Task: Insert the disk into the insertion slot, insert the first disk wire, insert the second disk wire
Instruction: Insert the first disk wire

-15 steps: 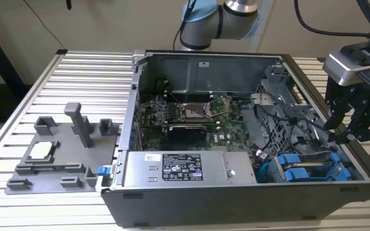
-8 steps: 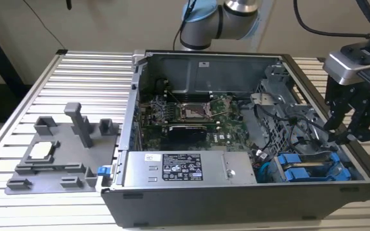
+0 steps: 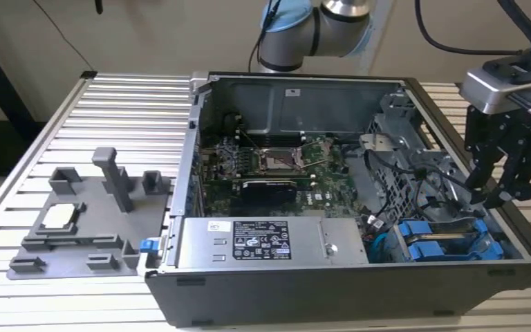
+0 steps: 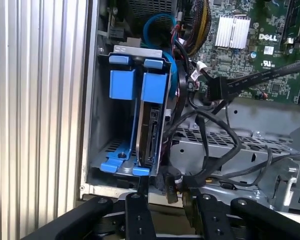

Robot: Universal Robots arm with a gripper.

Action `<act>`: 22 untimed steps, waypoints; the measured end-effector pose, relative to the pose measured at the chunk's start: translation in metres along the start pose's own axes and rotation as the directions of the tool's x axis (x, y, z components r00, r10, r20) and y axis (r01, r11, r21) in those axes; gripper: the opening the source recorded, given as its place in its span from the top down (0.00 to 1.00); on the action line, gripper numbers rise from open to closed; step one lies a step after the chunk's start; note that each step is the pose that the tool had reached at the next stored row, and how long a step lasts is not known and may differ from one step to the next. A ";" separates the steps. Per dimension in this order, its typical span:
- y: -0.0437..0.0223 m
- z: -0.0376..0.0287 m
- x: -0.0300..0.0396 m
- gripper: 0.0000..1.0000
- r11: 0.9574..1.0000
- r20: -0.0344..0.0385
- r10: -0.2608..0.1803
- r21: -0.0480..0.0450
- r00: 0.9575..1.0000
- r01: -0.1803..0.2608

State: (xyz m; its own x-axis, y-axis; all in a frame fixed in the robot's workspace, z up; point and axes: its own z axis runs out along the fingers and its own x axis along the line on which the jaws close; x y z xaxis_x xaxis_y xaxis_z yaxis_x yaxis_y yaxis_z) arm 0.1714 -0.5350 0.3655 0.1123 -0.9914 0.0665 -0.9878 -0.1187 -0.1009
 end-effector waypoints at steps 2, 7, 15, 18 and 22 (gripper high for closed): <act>-0.0001 0.0001 -0.0007 0.60 1.000 0.000 0.000 0.000 1.000 0.000; -0.0001 0.0002 -0.0009 0.62 1.000 -0.001 0.000 0.000 1.000 0.000; -0.0001 0.0002 -0.0009 0.81 1.000 -0.001 0.000 0.000 1.000 0.000; 0.0005 0.0003 0.0014 0.81 1.000 -0.001 0.002 0.000 1.000 -0.002; 0.0022 0.0006 0.0057 0.81 1.000 -0.002 0.010 -0.001 1.000 -0.010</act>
State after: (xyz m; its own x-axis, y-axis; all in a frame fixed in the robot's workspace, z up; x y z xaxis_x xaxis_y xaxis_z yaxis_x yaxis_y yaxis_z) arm 0.1699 -0.5410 0.3650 0.1025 -0.9924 0.0675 -0.9889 -0.1090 -0.1008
